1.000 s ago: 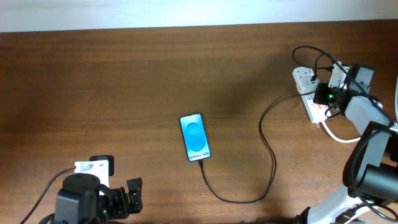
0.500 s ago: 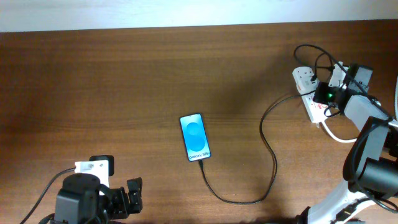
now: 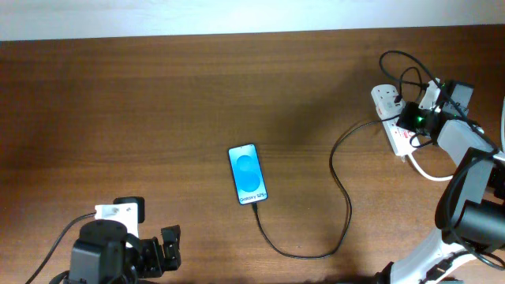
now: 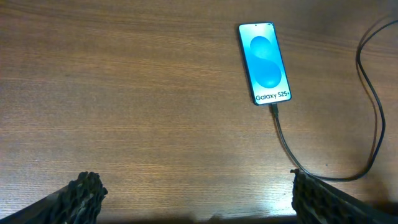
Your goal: Plug charger to phone and switch on socket
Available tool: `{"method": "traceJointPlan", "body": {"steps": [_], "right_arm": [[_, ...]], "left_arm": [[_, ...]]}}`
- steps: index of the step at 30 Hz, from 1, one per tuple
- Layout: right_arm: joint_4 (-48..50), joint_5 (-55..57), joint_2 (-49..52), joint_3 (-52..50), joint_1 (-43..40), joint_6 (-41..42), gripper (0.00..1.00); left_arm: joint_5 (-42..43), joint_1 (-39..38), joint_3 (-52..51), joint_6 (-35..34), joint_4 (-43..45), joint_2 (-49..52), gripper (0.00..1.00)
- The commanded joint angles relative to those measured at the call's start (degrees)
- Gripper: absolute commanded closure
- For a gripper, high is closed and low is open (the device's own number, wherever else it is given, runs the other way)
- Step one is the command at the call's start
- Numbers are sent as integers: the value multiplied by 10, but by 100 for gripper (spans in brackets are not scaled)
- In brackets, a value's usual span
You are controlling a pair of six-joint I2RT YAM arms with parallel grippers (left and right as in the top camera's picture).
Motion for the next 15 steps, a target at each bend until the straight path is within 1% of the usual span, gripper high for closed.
{"method": "traceJointPlan", "body": {"steps": [1,5,8,10,13,15], "right_arm": [[1,-14,-2,5,0,2,96],[1,-2,28,5,23,0,96],[-5,14,26,8,33,2,96],[-21,20,6,28,24,3,96],[-48,49,-52,62,1,3,96],[-58,49,-51,61,-2,3,96]], "left_arm": [[-4,2,0,0,2,-2,1],[-4,2,0,0,2,-2,1],[-4,2,0,0,2,-2,1],[-4,2,0,0,2,-2,1],[-4,2,0,0,2,-2,1],[-4,2,0,0,2,-2,1]]}}
